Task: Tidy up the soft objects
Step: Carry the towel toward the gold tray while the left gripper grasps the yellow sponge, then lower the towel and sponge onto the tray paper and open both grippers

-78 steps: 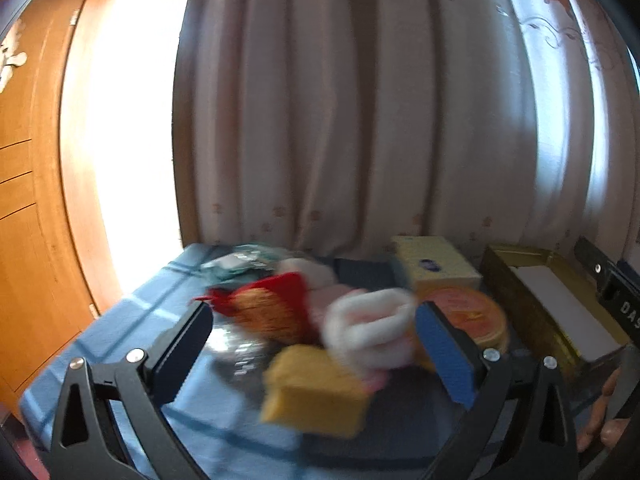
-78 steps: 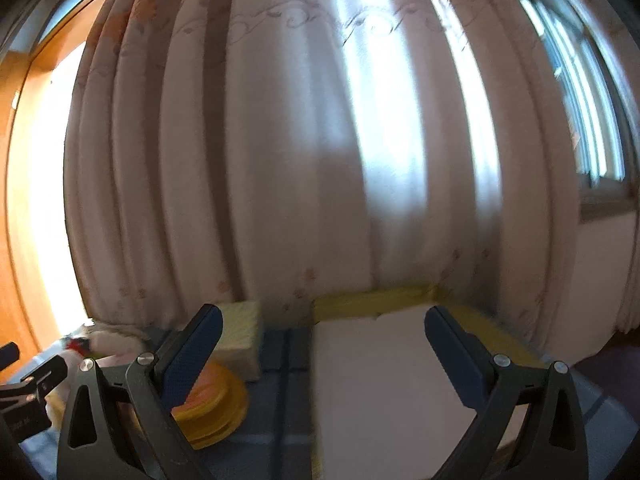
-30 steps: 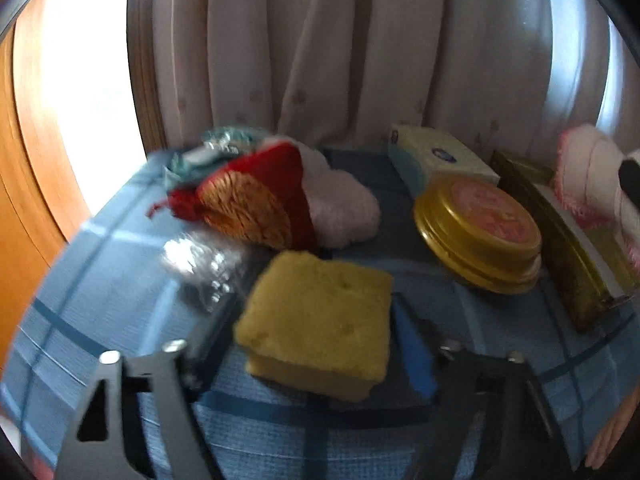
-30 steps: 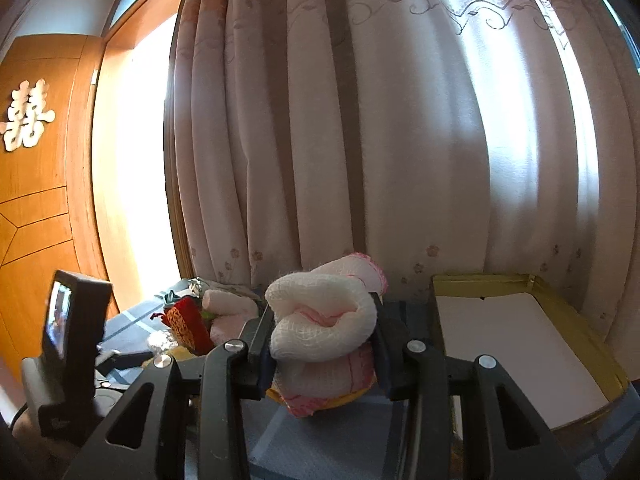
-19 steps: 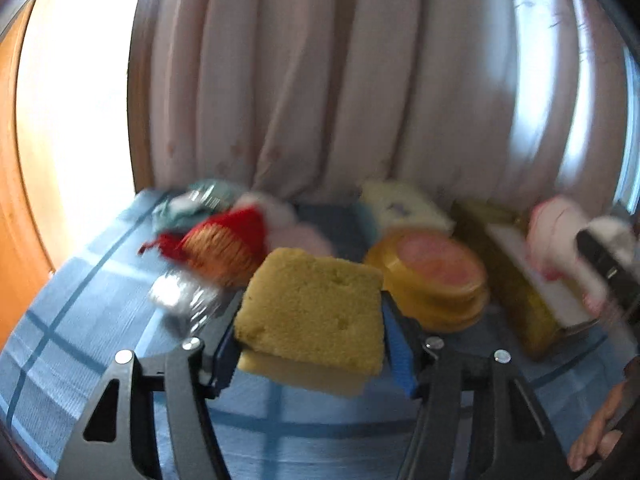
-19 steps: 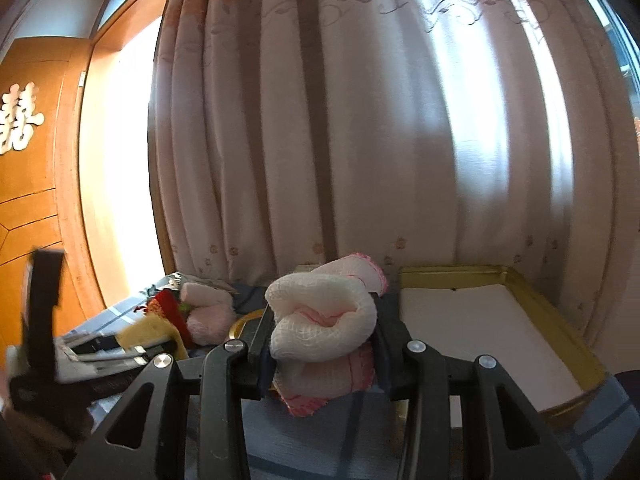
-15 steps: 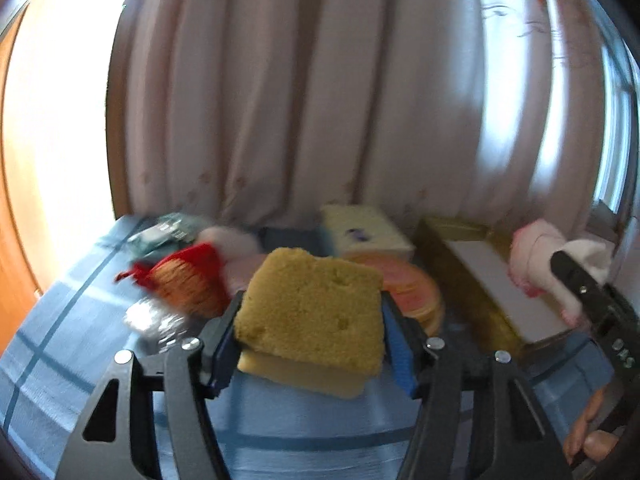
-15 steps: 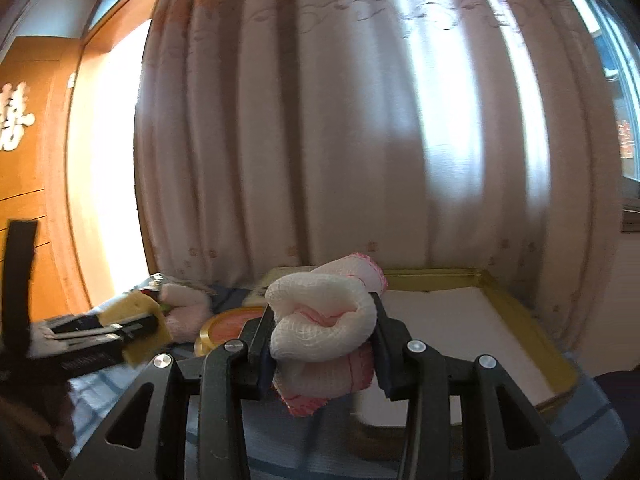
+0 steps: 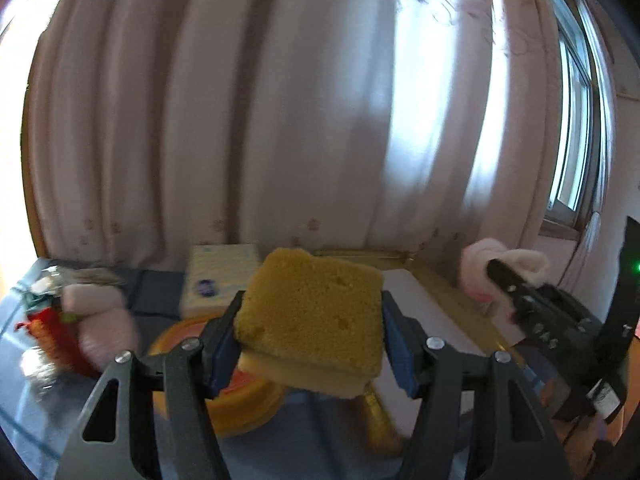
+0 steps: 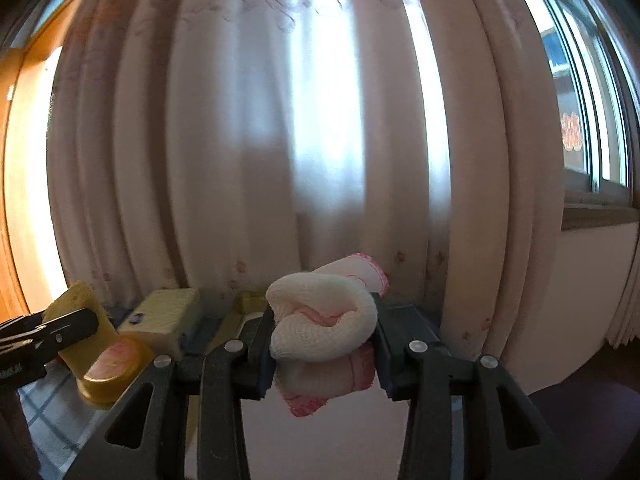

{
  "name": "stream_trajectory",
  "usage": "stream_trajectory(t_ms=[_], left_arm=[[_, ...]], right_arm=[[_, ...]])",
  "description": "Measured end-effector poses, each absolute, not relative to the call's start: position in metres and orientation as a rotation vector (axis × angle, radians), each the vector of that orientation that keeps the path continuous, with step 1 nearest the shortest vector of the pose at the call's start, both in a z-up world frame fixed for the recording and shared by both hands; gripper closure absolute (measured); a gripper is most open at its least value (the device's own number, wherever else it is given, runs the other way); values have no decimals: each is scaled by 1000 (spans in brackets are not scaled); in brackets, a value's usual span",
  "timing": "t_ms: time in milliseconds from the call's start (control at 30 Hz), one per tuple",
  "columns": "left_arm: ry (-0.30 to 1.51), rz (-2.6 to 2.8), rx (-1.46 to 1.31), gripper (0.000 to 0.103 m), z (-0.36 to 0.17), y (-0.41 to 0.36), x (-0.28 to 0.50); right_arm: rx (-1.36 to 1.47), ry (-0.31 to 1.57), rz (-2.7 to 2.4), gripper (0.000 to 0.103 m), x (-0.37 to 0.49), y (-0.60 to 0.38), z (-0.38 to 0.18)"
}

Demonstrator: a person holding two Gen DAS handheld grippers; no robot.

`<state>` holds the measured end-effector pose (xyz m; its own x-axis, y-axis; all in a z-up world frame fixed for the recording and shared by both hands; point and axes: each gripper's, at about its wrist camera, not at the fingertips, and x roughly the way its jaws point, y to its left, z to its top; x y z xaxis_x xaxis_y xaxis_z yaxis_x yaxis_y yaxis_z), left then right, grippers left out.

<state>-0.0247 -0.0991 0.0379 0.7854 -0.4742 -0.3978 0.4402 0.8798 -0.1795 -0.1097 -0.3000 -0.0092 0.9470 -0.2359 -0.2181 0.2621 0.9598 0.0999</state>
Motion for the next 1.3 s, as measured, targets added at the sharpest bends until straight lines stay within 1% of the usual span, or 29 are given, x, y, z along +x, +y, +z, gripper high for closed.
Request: stream_trajectory(t_ms=[100,267,500,567,600,633,667,700,733,833,967,1033,1300], left_arm=[[474,-532,-73,40,36,-131,-14],[545,-558,-27,40,18,-173,10],[636,-494,7,39,8,-203,43],[651,-471,37,36,5,-209,50],[659,-462,57,28,3,-211,52],[663,-450,72,17,2,-212,51],[653,-435,79,12,2,-211,48],[635,-429,77,4,2,-209,46],[618,-422,73,1,1,-207,44],[581,-397,58,1,3,-199,37],[490,-329,87,1,5,-188,21],[438,-284,87,1,4,-179,11],[280,-231,85,1,-3,-152,-13]], right_arm=[[169,252,-252,59,-91,-314,-18],[225,304,-250,59,-69,-329,-29],[308,346,-216,59,-51,-346,-23],[326,356,-207,51,-47,-349,-22],[334,363,-189,38,-45,-350,-23],[343,368,-172,24,-45,-350,-25],[358,363,-160,21,-47,-352,-26],[362,348,-158,21,-48,-351,-26],[363,319,-160,20,-53,-351,-24],[365,250,-192,17,-67,-349,-22],[362,156,-261,17,-90,-341,-25],[348,123,-301,13,-97,-334,-27],[208,18,-392,13,-114,-295,-18]])
